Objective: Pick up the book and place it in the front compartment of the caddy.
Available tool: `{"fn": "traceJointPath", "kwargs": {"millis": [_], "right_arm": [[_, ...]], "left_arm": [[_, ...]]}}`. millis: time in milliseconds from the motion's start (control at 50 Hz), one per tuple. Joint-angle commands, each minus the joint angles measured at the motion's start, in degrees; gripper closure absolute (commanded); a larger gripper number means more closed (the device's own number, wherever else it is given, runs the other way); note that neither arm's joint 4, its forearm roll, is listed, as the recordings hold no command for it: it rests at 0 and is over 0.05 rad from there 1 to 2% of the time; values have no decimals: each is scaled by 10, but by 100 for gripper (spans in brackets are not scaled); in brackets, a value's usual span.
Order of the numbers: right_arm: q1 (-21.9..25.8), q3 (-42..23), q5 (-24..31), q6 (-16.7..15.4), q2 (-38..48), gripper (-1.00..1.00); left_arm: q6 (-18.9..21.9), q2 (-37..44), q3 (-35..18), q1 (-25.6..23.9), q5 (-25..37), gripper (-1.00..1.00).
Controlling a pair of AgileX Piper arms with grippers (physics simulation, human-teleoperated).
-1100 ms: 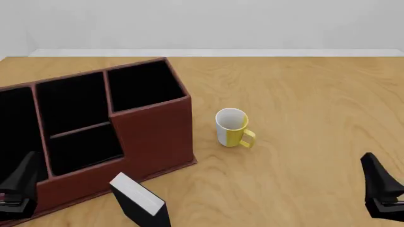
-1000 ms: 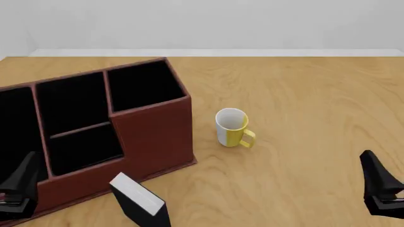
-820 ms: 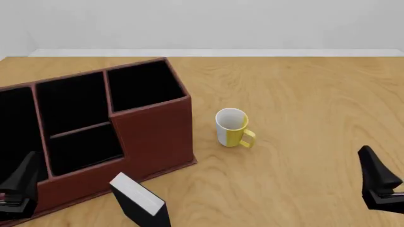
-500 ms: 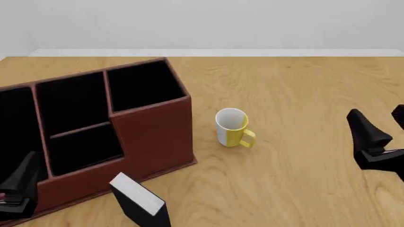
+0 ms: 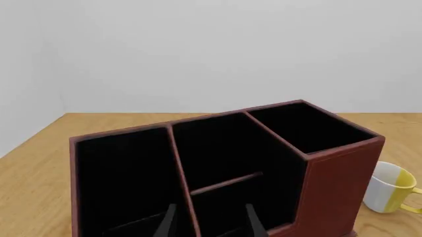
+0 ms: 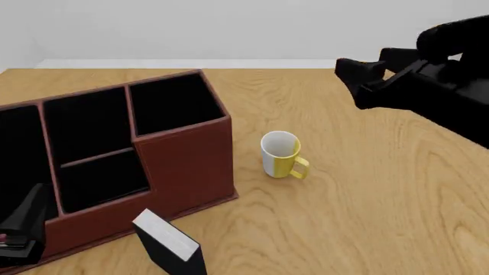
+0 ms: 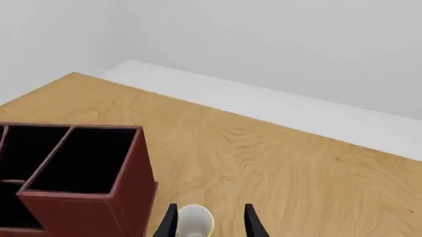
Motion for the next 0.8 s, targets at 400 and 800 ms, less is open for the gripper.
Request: {"fn": "traceJointPath", "kwargs": {"millis": [400,800], "right_arm": [[236,-352,379,110,196,-100],[361,-488,503,152,361,-100]], "left_arm": [[0,0,0,0,0,-100],[0,0,0,0,0,-100]]}}
